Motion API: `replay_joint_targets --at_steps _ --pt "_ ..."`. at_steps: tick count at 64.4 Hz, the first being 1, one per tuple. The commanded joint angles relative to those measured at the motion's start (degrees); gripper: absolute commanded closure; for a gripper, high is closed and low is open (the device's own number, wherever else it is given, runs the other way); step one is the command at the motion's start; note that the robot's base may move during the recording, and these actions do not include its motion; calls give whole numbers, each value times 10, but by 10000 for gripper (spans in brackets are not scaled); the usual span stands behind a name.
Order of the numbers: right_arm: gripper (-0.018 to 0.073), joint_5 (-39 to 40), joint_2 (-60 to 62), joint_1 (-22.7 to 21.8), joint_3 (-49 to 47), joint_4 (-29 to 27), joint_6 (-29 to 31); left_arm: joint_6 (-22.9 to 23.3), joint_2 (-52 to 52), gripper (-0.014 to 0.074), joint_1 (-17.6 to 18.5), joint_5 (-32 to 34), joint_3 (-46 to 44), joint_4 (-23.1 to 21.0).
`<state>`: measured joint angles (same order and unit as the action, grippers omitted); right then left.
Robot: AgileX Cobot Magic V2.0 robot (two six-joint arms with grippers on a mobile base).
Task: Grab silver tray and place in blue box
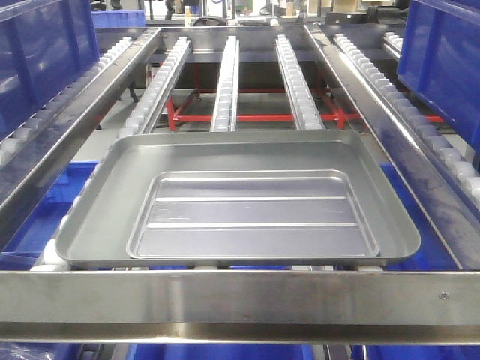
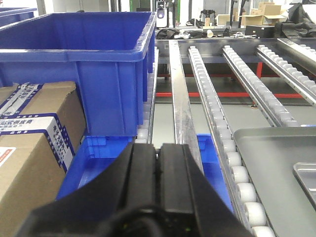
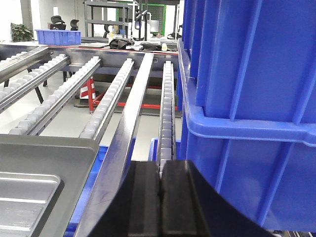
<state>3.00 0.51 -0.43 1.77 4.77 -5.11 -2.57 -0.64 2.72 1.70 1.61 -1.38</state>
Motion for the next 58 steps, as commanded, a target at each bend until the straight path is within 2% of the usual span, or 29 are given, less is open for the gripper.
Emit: replay_joint_targets --at_steps 1,44,50,54,58 --pt "504 51 12 0 2 0 2 5 -9 692 3 47 -1 -2" --pt "504 56 12 0 2 0 2 5 -9 692 3 47 -1 -2" --pt "504 72 12 0 1 0 2 5 -9 692 3 76 -4 0" --pt "504 97 12 0 -3 0 2 5 -9 692 4 80 -24 -17" --pt "504 101 12 0 -27 0 2 5 -7 692 4 45 -67 -54"
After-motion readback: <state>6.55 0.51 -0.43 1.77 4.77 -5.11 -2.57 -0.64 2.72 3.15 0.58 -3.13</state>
